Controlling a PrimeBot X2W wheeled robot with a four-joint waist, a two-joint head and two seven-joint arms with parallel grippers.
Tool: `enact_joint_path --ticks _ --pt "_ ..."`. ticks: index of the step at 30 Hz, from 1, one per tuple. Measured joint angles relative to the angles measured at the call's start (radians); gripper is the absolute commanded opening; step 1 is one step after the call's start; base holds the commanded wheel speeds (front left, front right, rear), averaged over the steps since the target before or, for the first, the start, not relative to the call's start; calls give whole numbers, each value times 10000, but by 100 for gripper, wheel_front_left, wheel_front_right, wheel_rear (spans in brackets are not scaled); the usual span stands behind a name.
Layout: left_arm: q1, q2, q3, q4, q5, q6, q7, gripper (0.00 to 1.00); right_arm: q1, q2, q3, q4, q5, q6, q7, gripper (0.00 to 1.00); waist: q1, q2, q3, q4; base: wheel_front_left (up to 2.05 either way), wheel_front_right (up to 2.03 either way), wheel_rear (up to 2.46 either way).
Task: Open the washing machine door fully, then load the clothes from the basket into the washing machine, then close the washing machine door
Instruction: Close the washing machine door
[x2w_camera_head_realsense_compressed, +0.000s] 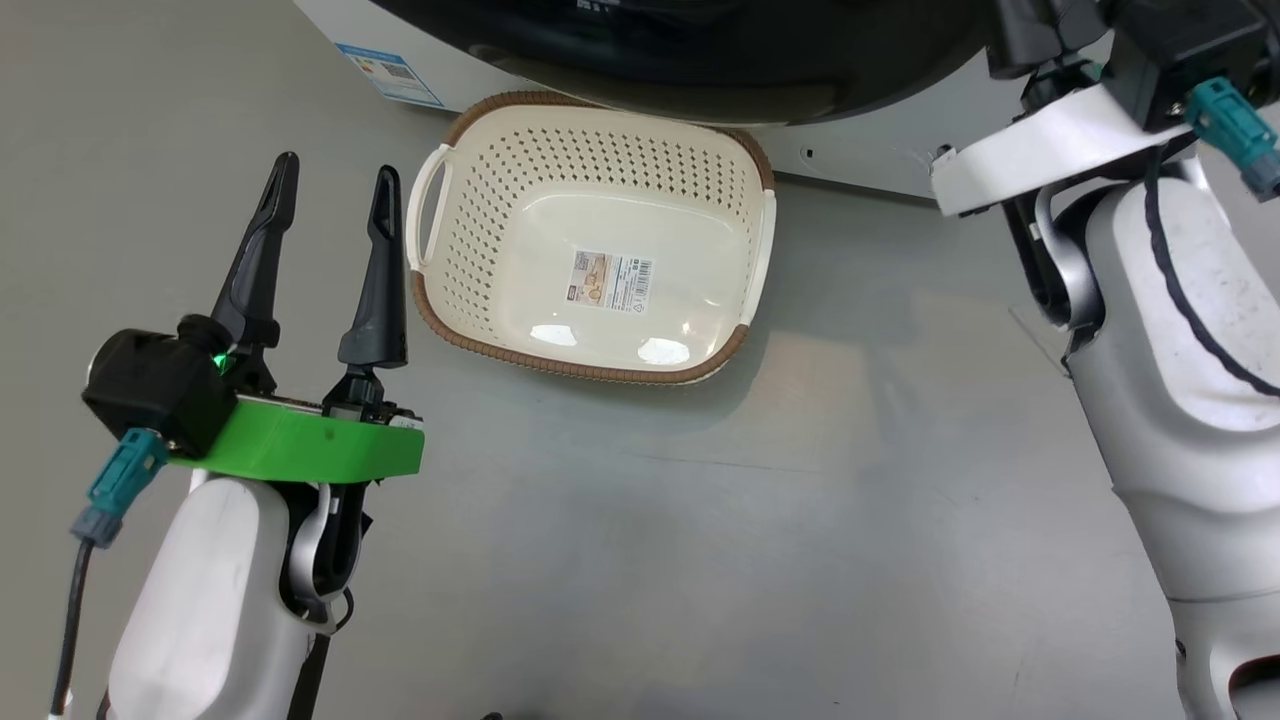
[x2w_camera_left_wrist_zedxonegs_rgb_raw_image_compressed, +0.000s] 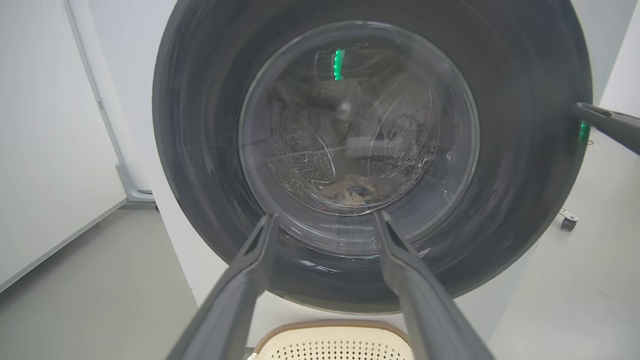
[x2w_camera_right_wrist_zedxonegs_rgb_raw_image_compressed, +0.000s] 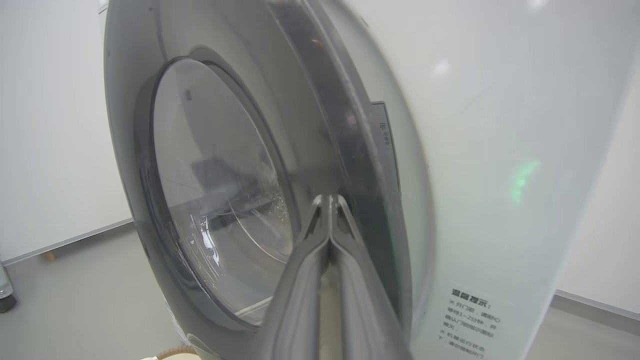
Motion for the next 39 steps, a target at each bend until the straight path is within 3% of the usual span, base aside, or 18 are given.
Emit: enact_joint_path --ticks 9,24,31,39 --pt "-234 -19 -159 73 -125 0 -2 100 -1113 -46 -71 677 -146 10 -35 0 0 0 285 168 0 0 0" --pt "-257 -12 -42 280 -188 0 -2 100 -1435 171 2 1772 -159 46 -209 0 0 0 275 71 0 0 0" --pt "-246 81 65 378 -180 0 -2 100 -1319 370 117 2046 153 387 -259 0 0 0 2 -186 0 0 0" --pt "35 445 485 533 -63 0 -2 100 -128 616 433 2067 477 646 -328 0 -1 0 -489 -633 0 0 0"
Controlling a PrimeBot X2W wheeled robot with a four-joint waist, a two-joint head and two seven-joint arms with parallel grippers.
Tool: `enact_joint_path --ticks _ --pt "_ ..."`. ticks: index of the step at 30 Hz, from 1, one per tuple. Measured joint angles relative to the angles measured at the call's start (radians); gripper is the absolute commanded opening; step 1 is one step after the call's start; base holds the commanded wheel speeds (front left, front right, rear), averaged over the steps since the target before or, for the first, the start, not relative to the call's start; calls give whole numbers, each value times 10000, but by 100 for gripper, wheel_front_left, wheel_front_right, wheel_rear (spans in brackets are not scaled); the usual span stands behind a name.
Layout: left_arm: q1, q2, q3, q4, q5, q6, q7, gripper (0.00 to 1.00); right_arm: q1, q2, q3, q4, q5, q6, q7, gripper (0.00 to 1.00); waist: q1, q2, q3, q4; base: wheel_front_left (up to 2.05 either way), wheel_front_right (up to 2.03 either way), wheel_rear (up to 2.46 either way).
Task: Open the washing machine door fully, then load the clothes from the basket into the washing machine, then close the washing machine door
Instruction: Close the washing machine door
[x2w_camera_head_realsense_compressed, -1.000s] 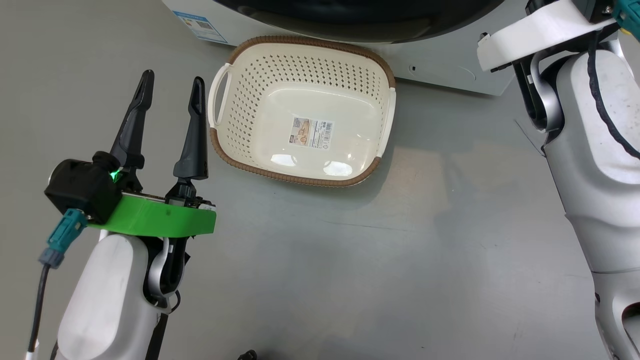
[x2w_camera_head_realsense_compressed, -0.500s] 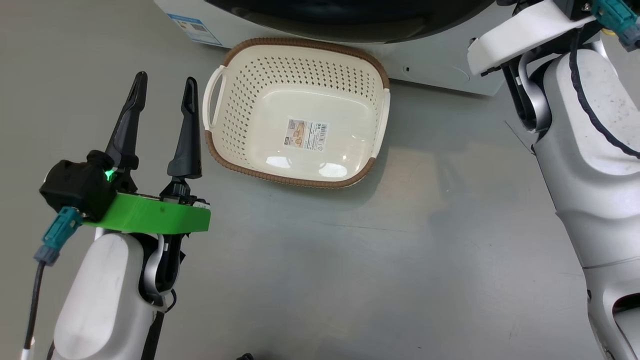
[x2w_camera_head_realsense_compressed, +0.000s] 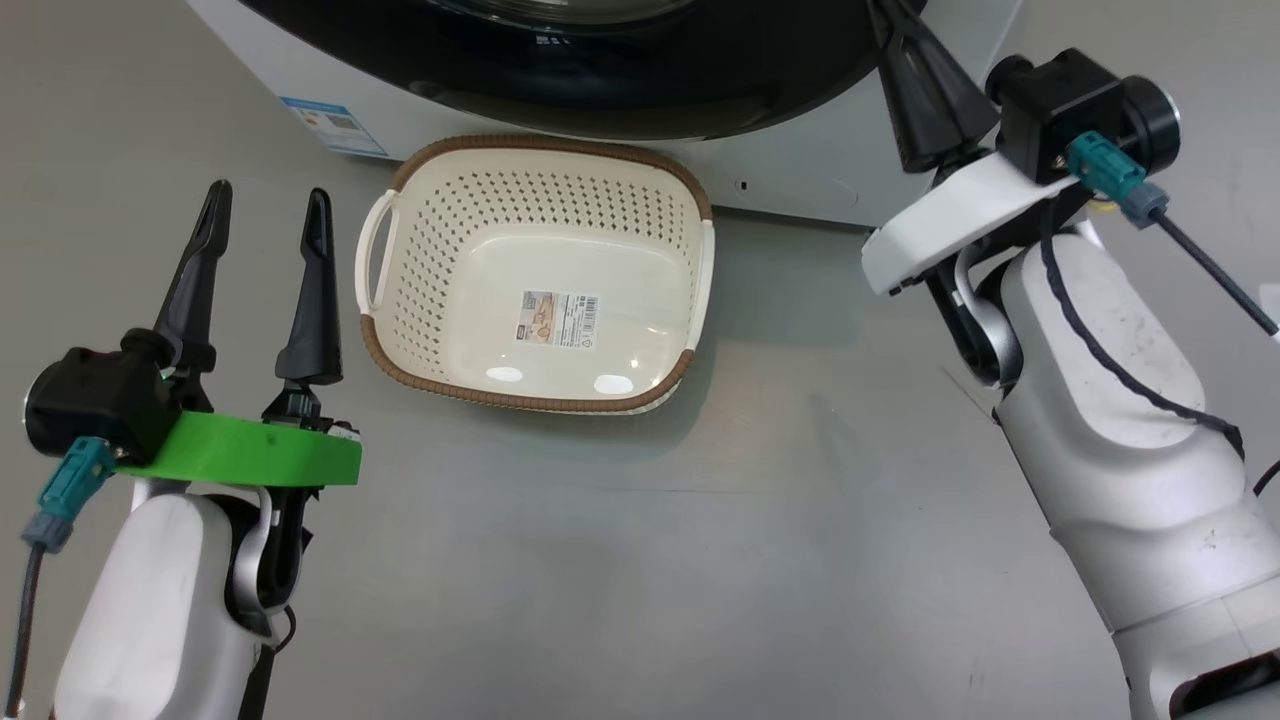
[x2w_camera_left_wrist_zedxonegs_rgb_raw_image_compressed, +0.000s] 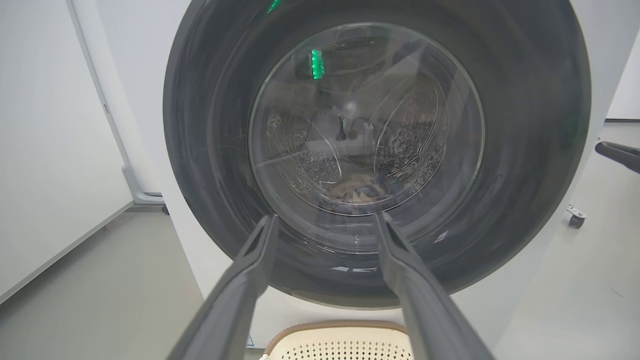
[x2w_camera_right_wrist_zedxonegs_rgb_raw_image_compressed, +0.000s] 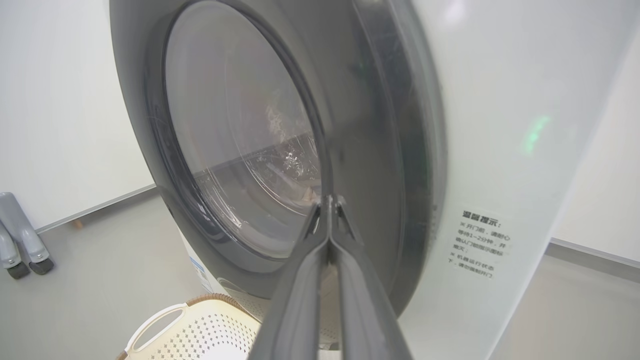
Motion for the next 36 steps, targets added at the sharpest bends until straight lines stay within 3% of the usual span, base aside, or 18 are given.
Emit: enact_joint_path --ticks 8,17,18,19,20,21,22,36 --pt "757 336 370 59 86 0 0 100 1174 90 288 -328 221 113 -12 0 0 0 -618 -708 0 0 0" --pt "1515 372 671 23 278 0 0 100 2440 121 -59 -1066 428 98 -13 0 0 0 -1404 -1722 0 0 0" --pt "1573 372 719 15 307 0 0 100 2583 121 -92 -1093 428 71 -13 9 0 0 -1479 -1813 0 0 0" --pt "1619 368 761 19 351 0 2 100 2724 121 -127 -1129 428 67 -13 35 0 0 -1560 -1901 0 0 0" --pt "1652 366 790 21 362 0 2 100 2862 128 -188 -1179 428 46 -13 55 0 0 -1645 -1979 0 0 0" --pt "1693 364 826 21 362 0 2 100 2997 136 -276 -1258 428 -21 -13 91 0 0 -1732 -2053 0 0 0" --pt "1756 360 857 23 364 0 2 100 3121 140 -368 -1344 430 -35 -13 100 0 0 -1823 -2126 0 0 0" --pt "2768 176 1586 127 796 0 2 100 5320 -17 -1191 -2104 654 -326 -13 100 0 0 -2899 -2986 0 0 0"
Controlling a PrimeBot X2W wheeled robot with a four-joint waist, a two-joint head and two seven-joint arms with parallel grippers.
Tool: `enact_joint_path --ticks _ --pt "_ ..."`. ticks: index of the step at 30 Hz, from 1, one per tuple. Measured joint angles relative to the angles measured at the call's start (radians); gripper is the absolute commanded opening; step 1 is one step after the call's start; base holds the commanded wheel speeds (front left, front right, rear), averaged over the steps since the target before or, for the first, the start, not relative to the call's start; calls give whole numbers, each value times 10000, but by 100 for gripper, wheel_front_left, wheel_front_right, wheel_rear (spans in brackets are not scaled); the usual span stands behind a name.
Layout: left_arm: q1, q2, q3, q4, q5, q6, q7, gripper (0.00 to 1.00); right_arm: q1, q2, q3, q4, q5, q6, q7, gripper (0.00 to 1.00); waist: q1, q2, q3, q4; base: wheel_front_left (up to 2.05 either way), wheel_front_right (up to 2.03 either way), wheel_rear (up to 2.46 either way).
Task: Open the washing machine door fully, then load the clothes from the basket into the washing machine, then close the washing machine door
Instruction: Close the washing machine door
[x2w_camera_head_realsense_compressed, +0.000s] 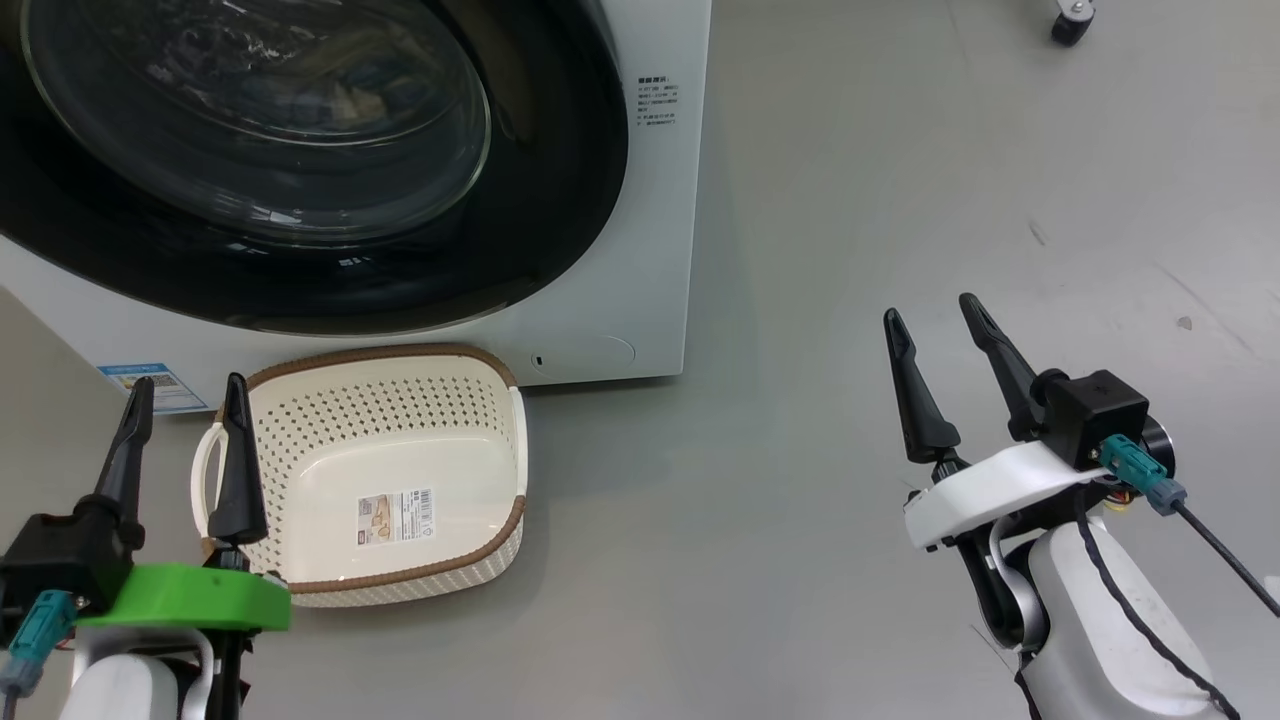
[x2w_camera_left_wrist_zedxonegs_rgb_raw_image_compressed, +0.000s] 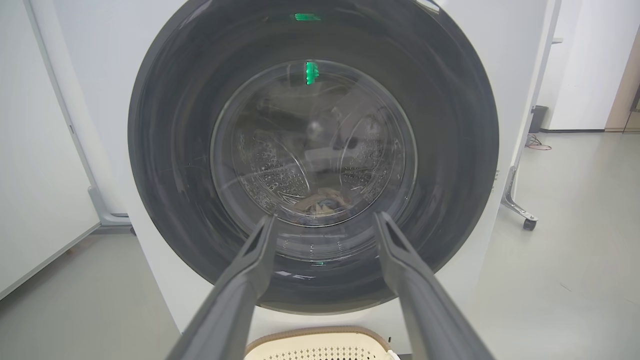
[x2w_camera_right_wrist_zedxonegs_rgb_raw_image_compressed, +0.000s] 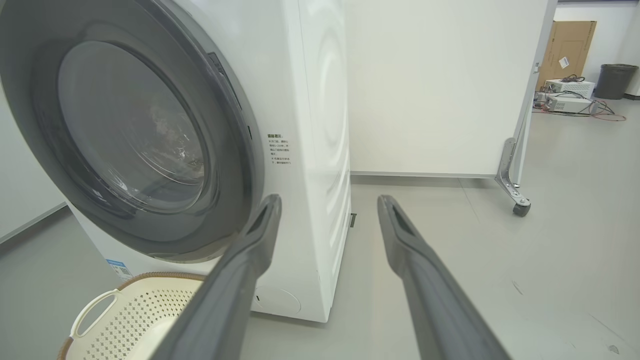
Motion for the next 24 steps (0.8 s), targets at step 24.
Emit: enact_joint_path --ticks 24 --pt "1173 -347 295 439 577 6 0 100 2108 -73 -823 -1358 -73 -299 0 100 0 0 -766 -32 0 0 0"
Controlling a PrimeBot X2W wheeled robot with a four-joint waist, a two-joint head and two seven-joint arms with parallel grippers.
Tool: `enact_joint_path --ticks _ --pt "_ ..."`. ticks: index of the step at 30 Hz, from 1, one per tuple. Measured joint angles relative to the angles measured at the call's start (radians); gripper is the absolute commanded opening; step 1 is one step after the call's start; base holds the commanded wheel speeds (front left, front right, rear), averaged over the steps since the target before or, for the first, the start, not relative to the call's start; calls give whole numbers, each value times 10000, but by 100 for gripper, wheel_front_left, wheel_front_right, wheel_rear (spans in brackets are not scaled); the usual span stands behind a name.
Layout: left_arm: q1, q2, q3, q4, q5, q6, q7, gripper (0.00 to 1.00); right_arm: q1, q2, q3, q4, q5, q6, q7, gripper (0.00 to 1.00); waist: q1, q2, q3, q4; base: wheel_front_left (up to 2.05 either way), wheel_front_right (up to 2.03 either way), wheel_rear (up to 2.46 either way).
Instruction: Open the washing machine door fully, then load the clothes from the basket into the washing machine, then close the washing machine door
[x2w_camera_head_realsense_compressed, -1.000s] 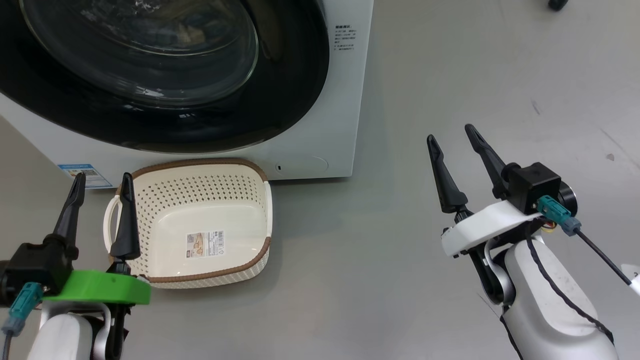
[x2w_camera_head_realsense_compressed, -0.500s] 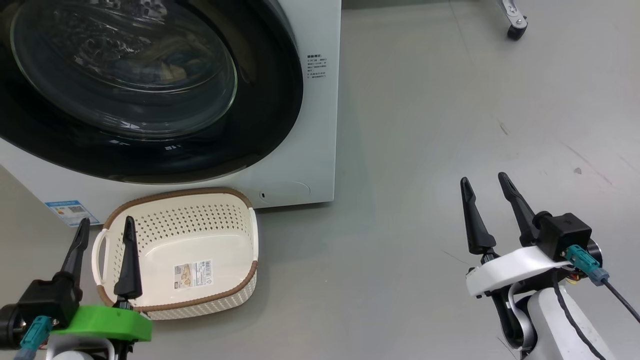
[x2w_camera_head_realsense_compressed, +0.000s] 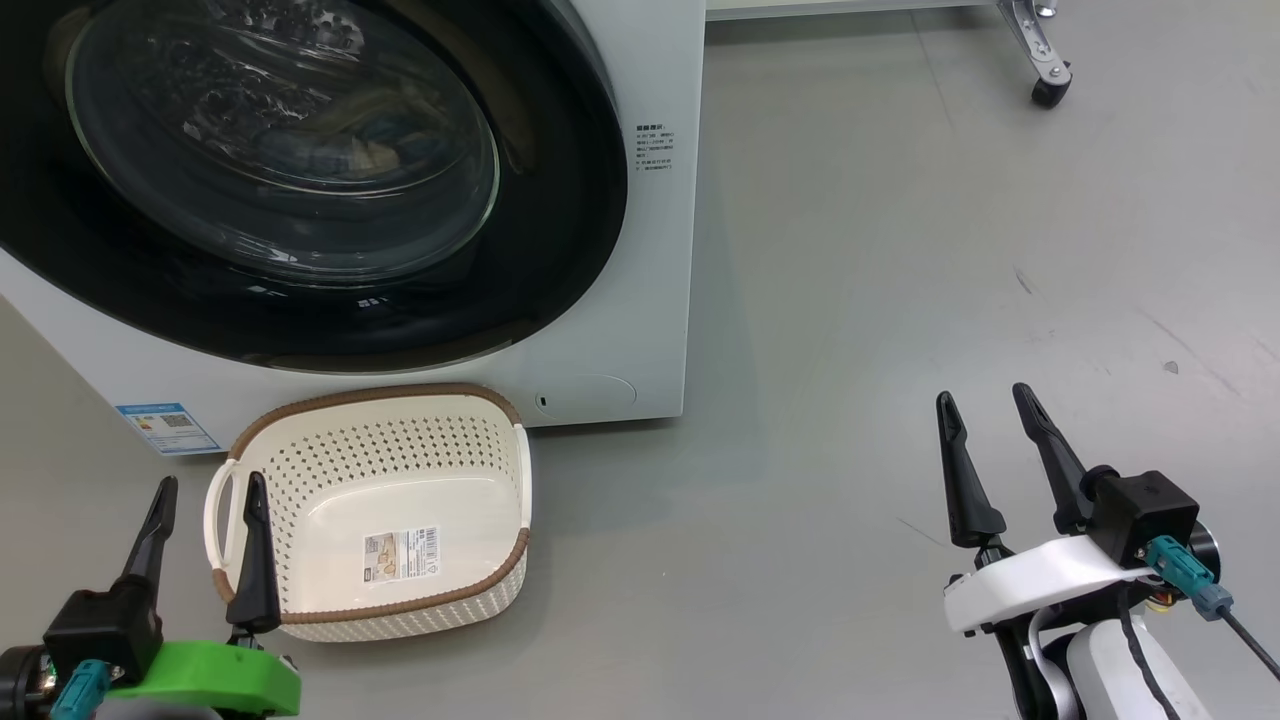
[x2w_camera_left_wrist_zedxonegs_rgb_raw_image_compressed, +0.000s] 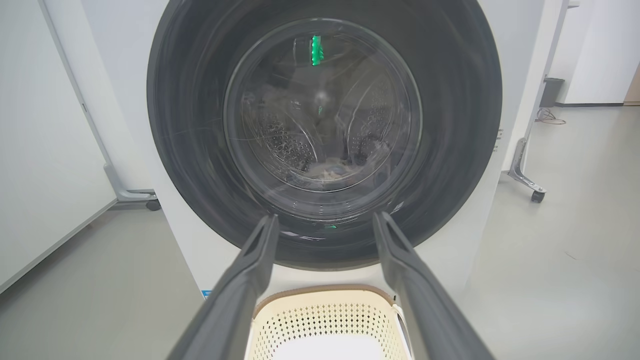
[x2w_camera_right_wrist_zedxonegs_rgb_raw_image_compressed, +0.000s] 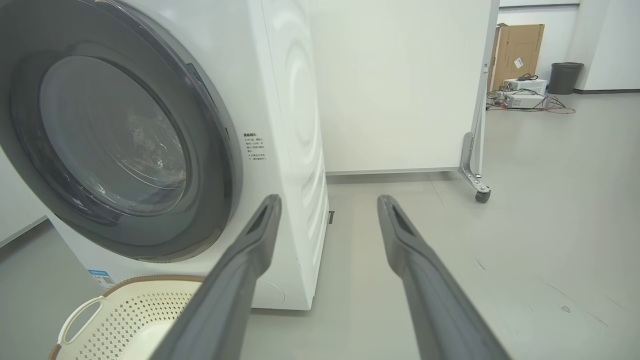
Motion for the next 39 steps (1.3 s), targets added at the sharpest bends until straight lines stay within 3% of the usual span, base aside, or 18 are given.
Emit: enact_joint_path --ticks 39 --pt "109 -203 -8 192 399 0 0 100 531 174 -322 -263 -205 117 0 100 0 0 8 366 0 0 0"
